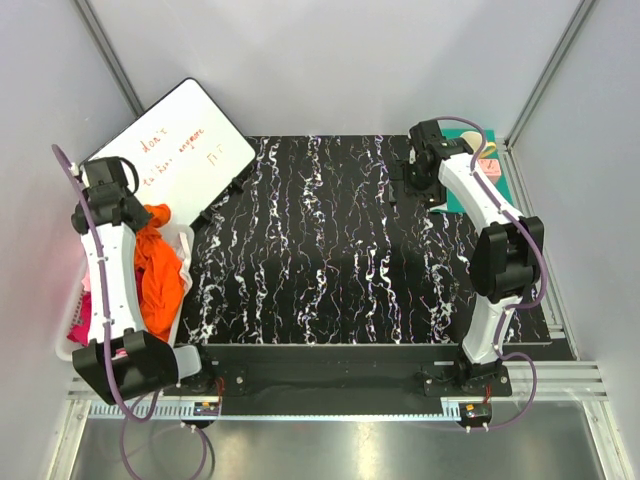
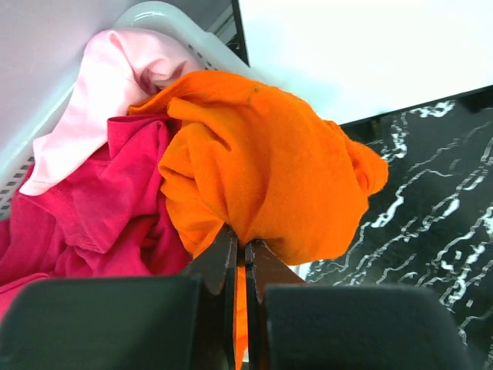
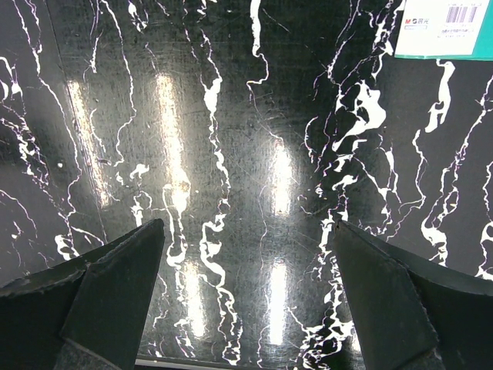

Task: Fold and stack the t-shirts
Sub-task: Grab the tshirt from the pile, then move the tshirt to the center of the board

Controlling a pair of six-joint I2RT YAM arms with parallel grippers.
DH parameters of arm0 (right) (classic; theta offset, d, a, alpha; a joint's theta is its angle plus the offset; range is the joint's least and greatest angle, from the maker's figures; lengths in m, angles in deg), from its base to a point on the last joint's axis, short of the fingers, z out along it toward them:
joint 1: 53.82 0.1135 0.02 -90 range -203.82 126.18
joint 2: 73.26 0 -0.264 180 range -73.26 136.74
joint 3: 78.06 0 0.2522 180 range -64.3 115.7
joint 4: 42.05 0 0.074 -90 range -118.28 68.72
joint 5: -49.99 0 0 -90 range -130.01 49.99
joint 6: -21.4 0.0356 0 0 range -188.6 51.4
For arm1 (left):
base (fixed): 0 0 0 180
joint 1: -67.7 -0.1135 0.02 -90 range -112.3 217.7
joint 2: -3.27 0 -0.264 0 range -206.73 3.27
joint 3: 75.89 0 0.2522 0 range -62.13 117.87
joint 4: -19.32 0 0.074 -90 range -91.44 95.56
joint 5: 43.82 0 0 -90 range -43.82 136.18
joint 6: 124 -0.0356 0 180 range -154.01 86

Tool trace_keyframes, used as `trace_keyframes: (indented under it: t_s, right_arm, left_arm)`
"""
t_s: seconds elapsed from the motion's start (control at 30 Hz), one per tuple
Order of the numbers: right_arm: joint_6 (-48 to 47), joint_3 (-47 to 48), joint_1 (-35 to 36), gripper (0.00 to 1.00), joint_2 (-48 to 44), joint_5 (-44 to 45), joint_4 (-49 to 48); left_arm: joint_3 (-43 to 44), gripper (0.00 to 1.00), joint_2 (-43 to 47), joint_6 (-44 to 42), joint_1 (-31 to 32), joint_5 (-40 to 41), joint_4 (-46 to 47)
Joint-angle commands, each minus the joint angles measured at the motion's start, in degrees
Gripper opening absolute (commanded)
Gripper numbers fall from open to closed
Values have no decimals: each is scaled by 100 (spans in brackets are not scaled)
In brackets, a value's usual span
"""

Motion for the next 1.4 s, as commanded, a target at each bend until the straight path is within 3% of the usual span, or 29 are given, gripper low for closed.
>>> trace_keyframes:
  t_s: [0.0,0.27,0.57,0.87,1.1,1.37]
  right_arm:
    - [-28,160,114,100,15,-82,68]
    - [-37,125,140,100,-37,-47,77]
    - [-72,-148,149,100,-196,-21,68]
    - [-90,-122,140,100,-257,-21,33]
    - [-81,-244,158,100,-301,225,24]
    - [-55,-254,140,100,-424,751,15]
  left_arm:
    - [-39,0,235,486,2,-650,466]
    - [461,0,218,953,239,-1188,564]
    - [1779,0,552,928,960,-837,494]
    - [3315,0,333,928,1294,-1987,432]
    - [4442,0,-527,1051,2057,-3112,423]
    - [4066,0,-1301,928,3034,-2745,476]
